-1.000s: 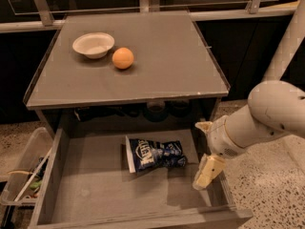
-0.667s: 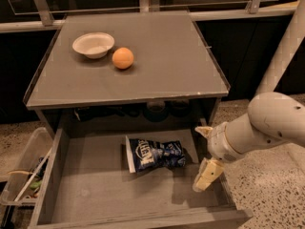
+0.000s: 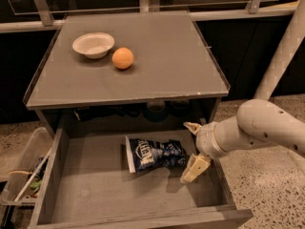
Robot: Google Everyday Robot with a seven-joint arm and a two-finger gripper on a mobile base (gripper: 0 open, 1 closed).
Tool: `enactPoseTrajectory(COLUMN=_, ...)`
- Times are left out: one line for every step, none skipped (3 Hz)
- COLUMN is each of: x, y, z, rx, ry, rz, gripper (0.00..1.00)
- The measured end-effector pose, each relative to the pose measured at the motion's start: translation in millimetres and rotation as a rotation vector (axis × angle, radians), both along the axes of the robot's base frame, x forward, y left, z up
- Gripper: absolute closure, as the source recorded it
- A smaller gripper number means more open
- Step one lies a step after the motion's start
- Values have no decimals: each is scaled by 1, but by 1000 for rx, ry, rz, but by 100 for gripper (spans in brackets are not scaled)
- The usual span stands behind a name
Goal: Pick blue chip bag from top drawer and place on counter
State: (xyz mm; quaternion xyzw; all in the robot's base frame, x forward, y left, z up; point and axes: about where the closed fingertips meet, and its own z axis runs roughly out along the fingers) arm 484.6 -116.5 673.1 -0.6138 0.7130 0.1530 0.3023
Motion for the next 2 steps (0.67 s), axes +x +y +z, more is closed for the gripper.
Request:
enactPoseTrajectory(x=0, y=0, z=0, rx=0, ry=0, rz=0, gripper=0)
enactPoseTrajectory(x=6, y=12, z=1, rx=18, ry=-20, rz=24, gripper=0)
